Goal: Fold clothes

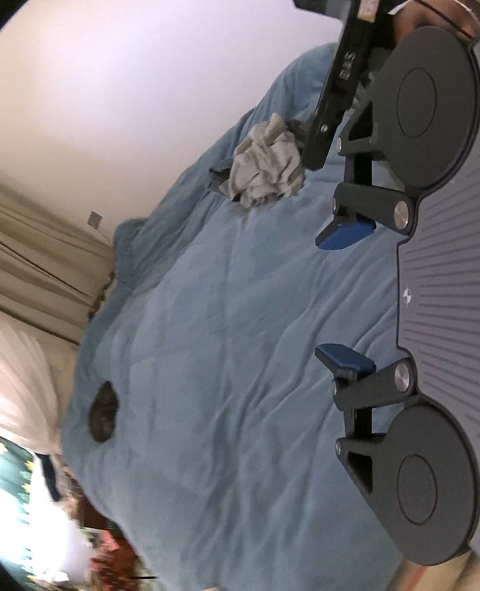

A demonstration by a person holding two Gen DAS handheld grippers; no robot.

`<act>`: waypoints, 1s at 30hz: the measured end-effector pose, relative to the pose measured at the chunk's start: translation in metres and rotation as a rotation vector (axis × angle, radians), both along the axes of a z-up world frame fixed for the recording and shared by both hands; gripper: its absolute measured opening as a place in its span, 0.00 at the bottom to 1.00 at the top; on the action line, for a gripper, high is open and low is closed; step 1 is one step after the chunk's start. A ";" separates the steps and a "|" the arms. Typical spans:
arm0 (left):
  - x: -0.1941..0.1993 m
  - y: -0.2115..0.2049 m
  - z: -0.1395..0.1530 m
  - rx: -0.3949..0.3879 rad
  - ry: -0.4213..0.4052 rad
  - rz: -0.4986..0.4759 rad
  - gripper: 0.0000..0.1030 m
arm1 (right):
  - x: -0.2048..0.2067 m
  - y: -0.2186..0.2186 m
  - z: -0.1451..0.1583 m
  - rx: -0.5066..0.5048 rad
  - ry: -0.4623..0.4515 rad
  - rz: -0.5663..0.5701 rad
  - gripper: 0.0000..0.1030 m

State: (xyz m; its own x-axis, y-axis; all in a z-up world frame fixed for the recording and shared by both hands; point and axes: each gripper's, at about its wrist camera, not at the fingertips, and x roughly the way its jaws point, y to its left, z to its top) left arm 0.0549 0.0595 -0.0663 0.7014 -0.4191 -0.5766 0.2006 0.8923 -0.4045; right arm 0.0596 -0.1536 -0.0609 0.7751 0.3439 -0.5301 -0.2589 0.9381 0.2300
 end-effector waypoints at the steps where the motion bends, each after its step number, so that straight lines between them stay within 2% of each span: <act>1: -0.002 -0.005 -0.003 0.022 0.002 0.009 0.56 | -0.004 -0.001 0.000 -0.009 -0.003 -0.011 0.96; 2: -0.006 -0.009 -0.006 0.046 -0.002 0.021 0.57 | -0.008 -0.002 0.000 -0.019 -0.002 -0.022 0.99; 5: -0.022 -0.019 -0.012 0.078 -0.023 0.057 0.62 | -0.023 0.001 -0.001 -0.048 0.027 -0.059 0.99; 7: -0.033 -0.024 -0.012 0.107 -0.049 0.069 0.71 | -0.033 0.003 -0.002 -0.067 0.046 -0.084 0.99; 10: -0.052 -0.029 -0.007 0.171 -0.084 0.083 0.73 | -0.047 0.006 -0.003 -0.096 0.075 -0.121 0.99; 12: -0.061 -0.035 -0.003 0.228 -0.080 0.114 0.76 | -0.057 0.008 -0.003 -0.118 0.089 -0.144 0.99; 14: -0.069 -0.036 0.001 0.228 -0.061 0.130 0.83 | -0.069 0.012 0.003 -0.155 0.075 -0.163 0.99; 16: -0.077 -0.034 0.005 0.181 -0.046 0.105 0.84 | -0.080 0.017 0.011 -0.199 0.062 -0.175 0.99; 18: -0.084 -0.036 0.012 0.177 -0.025 0.109 0.84 | -0.090 0.020 0.021 -0.229 0.055 -0.179 0.99; 23: -0.104 -0.052 0.034 0.342 -0.054 0.136 0.85 | -0.110 0.018 0.044 -0.198 0.051 -0.170 0.99; 25: -0.112 -0.052 0.041 0.343 -0.075 0.137 0.88 | -0.116 0.018 0.050 -0.206 0.052 -0.177 0.99; 28: -0.121 -0.050 0.051 0.319 -0.085 0.145 0.88 | -0.126 0.018 0.060 -0.206 0.052 -0.176 0.99; 30: -0.124 -0.053 0.059 0.340 -0.087 0.148 0.88 | -0.132 0.017 0.067 -0.195 0.057 -0.190 0.99</act>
State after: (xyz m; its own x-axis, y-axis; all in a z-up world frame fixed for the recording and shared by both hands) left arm -0.0691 0.0067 -0.0074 0.7923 -0.1047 -0.6011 0.0801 0.9945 -0.0677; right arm -0.0724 -0.1367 0.0057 0.7828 0.0822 -0.6169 -0.0655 0.9966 0.0496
